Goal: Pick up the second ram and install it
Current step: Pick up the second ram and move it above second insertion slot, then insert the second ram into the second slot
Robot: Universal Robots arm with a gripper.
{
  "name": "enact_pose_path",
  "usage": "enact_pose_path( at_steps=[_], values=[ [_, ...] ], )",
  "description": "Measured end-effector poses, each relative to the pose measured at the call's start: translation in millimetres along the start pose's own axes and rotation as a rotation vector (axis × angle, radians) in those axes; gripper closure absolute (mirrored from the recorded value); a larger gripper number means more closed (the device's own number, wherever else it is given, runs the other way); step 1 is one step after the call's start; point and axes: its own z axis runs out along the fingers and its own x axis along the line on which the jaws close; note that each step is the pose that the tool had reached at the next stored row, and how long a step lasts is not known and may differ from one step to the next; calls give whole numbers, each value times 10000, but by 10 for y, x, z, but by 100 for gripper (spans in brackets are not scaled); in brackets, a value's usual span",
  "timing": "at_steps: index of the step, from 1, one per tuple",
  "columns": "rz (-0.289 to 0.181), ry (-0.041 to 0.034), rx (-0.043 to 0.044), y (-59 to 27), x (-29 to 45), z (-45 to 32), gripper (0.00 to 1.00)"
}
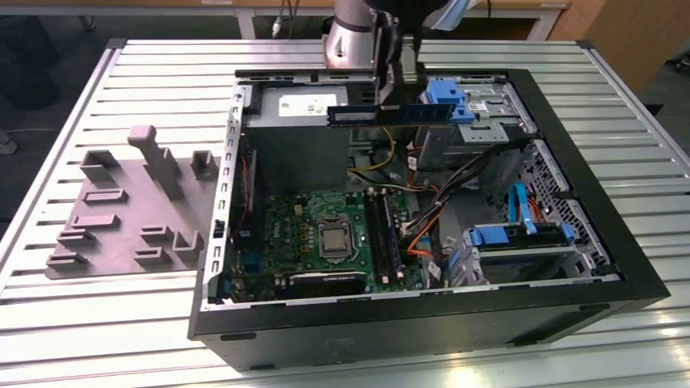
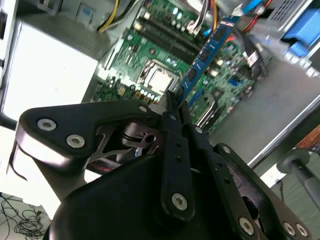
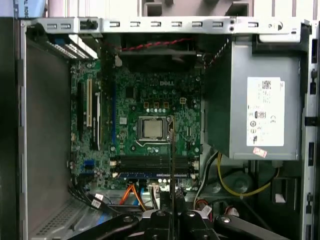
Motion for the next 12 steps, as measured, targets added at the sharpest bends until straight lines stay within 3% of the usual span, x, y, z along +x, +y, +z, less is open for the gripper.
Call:
enact_pose_path(
  at_steps=[2,12],
  values=[
    [0,1,0,-68,0,1,86],
    [0,1,-1,-86,-1,1,86]
  ],
)
